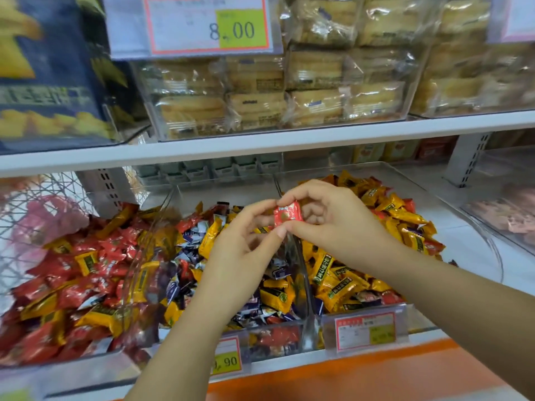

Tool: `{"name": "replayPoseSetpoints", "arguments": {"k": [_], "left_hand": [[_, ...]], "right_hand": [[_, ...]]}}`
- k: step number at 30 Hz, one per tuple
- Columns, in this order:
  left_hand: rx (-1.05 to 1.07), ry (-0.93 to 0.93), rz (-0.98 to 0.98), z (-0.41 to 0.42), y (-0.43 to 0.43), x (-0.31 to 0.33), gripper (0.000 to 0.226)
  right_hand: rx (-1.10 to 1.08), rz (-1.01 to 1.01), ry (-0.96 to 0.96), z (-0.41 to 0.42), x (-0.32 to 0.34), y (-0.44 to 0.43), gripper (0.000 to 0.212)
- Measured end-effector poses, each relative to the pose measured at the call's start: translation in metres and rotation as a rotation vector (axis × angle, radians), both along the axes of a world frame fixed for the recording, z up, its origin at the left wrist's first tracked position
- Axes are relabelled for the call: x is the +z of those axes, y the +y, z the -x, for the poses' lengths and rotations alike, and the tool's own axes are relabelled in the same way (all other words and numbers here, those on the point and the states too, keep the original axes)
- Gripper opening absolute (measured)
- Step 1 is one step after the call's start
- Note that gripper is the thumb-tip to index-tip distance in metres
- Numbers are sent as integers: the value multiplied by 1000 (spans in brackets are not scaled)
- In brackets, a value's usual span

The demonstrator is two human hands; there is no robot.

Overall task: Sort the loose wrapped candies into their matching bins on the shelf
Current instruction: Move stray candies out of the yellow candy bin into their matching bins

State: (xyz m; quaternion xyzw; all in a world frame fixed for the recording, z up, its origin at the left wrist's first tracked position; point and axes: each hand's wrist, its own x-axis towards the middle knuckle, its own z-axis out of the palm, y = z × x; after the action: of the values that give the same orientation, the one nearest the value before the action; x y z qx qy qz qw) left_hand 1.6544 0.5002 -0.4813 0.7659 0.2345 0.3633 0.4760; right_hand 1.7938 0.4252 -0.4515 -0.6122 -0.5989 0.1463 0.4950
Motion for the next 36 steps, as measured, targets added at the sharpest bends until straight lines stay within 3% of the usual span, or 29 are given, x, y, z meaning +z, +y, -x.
{"name": "replayPoseSetpoints", "arguments": {"k": [6, 11, 15, 18, 21, 26, 31, 36], "left_hand": [[50, -111, 16, 26, 5, 13, 24], [425, -66, -163, 72, 28, 17, 18], [723, 68, -257, 108, 54, 7, 18], [787, 221, -257, 120, 66, 0, 27], [741, 270, -293, 120, 65, -1, 33], [539, 169, -396, 88, 42, 8, 29], [157, 204, -439, 37, 11, 2, 26], [-22, 233, -395, 8, -3, -11, 25]], "right_hand": [[113, 19, 27, 31, 10, 0, 48], [-19, 117, -172, 40, 10, -1, 38], [-144, 204, -392, 34, 1, -5, 27], [-176, 241, -427, 30, -1, -10, 23], [-184, 267, -381, 24, 2, -14, 21], [-139, 353, -323, 8, 6, -28, 17], [59, 690, -296, -9, 7, -51, 12], [183, 856, -324, -22, -4, -57, 23]]}}
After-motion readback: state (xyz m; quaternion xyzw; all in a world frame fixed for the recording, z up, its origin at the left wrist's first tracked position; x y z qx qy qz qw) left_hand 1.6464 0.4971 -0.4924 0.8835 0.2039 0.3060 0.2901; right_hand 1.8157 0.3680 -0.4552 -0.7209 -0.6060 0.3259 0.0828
